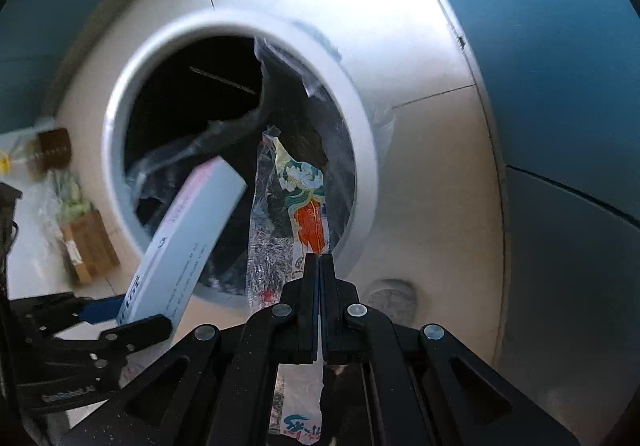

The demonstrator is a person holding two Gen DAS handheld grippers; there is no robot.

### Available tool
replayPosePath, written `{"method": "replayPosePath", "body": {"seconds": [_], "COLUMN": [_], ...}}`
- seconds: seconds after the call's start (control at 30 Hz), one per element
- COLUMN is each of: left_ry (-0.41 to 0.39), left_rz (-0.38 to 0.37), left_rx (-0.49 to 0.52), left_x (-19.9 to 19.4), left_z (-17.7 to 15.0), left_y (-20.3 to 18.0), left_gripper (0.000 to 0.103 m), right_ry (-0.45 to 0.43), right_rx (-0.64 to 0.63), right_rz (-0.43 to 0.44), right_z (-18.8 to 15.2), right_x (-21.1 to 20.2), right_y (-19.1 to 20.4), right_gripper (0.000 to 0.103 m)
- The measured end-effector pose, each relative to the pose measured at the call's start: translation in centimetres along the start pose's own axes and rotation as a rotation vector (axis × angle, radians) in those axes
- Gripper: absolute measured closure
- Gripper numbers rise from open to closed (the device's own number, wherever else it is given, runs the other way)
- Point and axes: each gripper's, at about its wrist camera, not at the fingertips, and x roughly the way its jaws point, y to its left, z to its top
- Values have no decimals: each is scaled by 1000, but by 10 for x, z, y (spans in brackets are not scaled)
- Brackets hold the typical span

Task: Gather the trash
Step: 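Carry both items to the white bin and open both tools to drop them, then lift both tools away from the bin back toward the table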

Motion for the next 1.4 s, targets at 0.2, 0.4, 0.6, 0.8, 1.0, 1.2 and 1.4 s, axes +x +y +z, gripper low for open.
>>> {"method": "replayPosePath", "body": {"seconds": [0.2,0.4,0.6,0.8,1.0,1.2,1.4], "left_ry": [-67,-184,-258,-345,-463,-573,-684], "left_rz": [34,146,310,374,408,411,410], "left_rx": [4,-27,-3,-21,-44,-66,-54], "left_x": [-17,-30,-40,-45,-102,-199,-289], "left_z": [-4,-27,-34,-58,-112,-189,-267], "left_y": [-6,-15,-22,-25,-37,-59,-87], "left_gripper": [8,8,8,8,8,8,8], "right_ry": [-9,-68,-86,-170,-251,-317,-403], "right_rx": [23,80,81,47,-40,-64,-66], "right_rz": [3,48,30,-59,-95,-97,-71], "right_z": [26,26,13,-14,-57,-104,-165], "right_x": [-10,-44,-56,-71,-119,-212,-325], "right_y": [-6,-16,-26,-27,-2,27,44], "right_gripper": [39,27,27,5,0,0,0]}}
